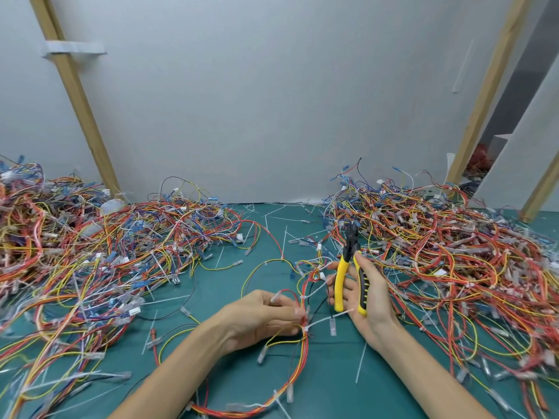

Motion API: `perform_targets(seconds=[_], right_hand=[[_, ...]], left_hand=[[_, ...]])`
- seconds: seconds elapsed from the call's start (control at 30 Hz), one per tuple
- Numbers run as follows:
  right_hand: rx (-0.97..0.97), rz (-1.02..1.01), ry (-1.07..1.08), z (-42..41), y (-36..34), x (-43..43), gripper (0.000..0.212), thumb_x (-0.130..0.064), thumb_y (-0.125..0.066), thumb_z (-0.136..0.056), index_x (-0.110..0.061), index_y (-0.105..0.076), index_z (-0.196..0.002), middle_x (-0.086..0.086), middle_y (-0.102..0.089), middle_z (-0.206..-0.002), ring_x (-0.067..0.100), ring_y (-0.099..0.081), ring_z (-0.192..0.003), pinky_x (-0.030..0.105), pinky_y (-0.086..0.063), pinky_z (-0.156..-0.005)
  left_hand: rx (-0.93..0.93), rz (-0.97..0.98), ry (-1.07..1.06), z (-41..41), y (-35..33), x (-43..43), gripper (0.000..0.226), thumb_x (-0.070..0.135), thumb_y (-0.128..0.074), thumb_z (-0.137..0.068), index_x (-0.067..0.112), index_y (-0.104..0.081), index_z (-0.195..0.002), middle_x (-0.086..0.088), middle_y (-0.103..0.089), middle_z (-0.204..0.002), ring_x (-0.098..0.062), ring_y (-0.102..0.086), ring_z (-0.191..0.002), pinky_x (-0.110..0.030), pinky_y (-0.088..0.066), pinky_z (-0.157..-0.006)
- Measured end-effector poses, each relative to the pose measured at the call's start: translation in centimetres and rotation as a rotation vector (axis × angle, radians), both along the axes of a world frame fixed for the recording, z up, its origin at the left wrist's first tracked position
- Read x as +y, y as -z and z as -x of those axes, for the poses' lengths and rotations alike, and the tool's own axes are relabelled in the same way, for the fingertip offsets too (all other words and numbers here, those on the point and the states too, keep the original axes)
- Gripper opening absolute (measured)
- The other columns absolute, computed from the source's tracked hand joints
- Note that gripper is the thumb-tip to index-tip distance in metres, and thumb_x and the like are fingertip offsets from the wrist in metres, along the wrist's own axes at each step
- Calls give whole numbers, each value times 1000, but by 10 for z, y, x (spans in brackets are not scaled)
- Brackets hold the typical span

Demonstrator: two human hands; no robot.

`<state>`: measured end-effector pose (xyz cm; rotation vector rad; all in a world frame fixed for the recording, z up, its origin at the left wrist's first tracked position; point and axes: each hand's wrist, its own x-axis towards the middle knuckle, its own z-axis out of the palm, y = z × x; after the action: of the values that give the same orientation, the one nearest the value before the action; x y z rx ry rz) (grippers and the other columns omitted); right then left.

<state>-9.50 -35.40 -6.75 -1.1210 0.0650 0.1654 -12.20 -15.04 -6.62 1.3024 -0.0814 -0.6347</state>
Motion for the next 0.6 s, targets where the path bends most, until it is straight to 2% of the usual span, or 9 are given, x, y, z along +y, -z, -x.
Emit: perform_targets(seconds=[0.07,0.2,0.3,0.4,0.5,0.6], right_hand=[[3,-8,3,-1,0,0,54,-58,-55,-78,-8,-72,-88,13,-64,-72,23,-60,-59,32,-49,-54],[0,-39,7,-1,-1,-1,50,-55,-56,-79,-9,-74,-86,14,-63,-73,23,-59,-61,33,-47,-56],[-7,-43,17,-1,-2,-2,52,-51,-54,-84,-5,-72,-97,15,-62,-75,23,-57,-62,32,-46,-56],[-14,-31,41,-2,0,-5,51,-47,-49,-93,-2,-68,-108,14,-61,-74,23,-57,-62,32,-45,-55],[-40,36,83,-3,0,-6,47,-45,-47,-96,-5,-69,-106,11,-62,-73,22,-58,-62,32,-48,-56],[-99,148,138,-5,0,-9,40,-41,-47,-97,-7,-68,-104,9,-64,-74,19,-59,-61,31,-49,-56]], left_hand=[[-20,-57,2,3,-2,-3,12,12,-77,-74,10,-67,-80,-9,-70,-80,-16,-68,-72,-21,-54,-67],[-99,-130,-51,8,-4,-7,16,7,-74,-83,10,-59,-89,-7,-68,-74,-16,-66,-68,-22,-53,-66],[-215,-175,-149,10,-6,-11,15,5,-72,-84,7,-58,-87,-4,-64,-71,-15,-63,-65,-22,-52,-62],[-580,-462,-296,9,-3,-12,13,11,-72,-84,13,-59,-87,4,-64,-78,-9,-61,-62,-20,-49,-61],[-987,-840,-346,8,5,-11,14,23,-69,-87,17,-58,-93,8,-66,-86,-11,-62,-76,-27,-49,-73],[-1090,-995,-240,8,15,-16,23,36,-58,-94,14,-52,-95,1,-60,-94,-23,-55,-92,-38,-44,-81]])
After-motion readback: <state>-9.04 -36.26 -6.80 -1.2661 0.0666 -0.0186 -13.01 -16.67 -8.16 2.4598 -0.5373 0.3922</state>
